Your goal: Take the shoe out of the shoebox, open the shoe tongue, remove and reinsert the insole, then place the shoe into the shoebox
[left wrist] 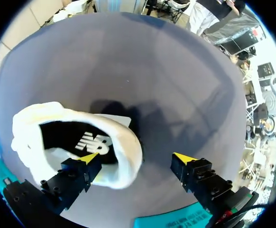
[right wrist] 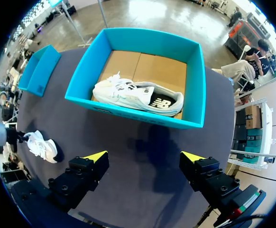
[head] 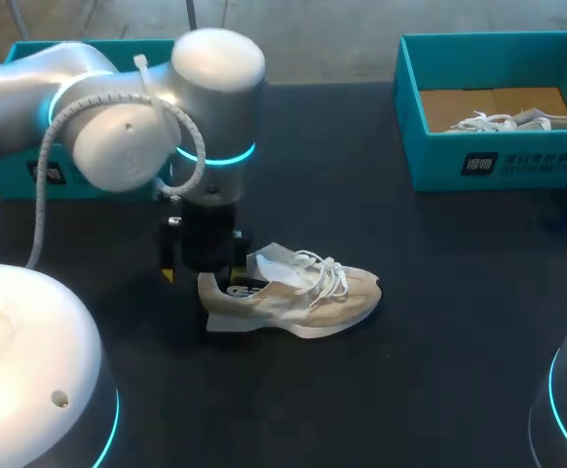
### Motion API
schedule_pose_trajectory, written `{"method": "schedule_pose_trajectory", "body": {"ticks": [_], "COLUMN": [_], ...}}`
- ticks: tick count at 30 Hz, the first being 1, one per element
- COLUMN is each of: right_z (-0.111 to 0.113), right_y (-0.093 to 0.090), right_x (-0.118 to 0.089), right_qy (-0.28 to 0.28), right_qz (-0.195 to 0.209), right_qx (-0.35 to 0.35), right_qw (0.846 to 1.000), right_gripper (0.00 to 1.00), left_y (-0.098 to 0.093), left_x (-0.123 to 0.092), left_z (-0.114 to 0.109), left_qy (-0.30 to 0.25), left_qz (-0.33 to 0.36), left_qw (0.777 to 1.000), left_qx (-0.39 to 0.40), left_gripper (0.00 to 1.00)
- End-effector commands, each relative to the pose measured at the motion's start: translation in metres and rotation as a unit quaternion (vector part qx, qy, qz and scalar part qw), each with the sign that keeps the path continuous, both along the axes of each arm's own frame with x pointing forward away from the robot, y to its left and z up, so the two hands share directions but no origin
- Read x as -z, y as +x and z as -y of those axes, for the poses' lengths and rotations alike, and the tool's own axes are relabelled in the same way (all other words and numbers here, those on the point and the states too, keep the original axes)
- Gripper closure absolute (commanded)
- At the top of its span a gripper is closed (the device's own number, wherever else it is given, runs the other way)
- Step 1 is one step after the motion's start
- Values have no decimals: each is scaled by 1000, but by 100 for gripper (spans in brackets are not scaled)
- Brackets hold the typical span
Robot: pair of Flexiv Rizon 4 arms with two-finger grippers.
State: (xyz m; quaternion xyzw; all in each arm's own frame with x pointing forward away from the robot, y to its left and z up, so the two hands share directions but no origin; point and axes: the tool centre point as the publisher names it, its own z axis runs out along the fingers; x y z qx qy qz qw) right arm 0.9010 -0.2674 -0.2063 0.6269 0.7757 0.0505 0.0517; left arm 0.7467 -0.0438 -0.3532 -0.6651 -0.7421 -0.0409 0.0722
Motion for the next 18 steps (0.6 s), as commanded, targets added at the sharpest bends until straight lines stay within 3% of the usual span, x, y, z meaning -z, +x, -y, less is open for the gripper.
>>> {"method": "schedule_pose_trajectory", "body": {"ticks": [1,5,11,18], "right_z": [0,0,0,0], "right_y": [0,0,0,0], "right_x": [0,0,0,0], "right_qy": [1,1,1,1], "right_qz": [0,0,0,0], "right_qx": [0,0,0,0], "right_qw": [1000,1000,1000,1000], "right_gripper": [0,0,0,0], "left_y": [-4,2,14,12], "left_x": [-25,-38,-53,-58], "left_z": [-15,-22,-45,-67], "left_qy": [-24,-52,-154,-214], "left_qz": [9,3,3,28], "left_qw": [1000,997,966,925], "left_qx": [-15,-61,-209,-312], "left_gripper": [0,0,0,0]}}
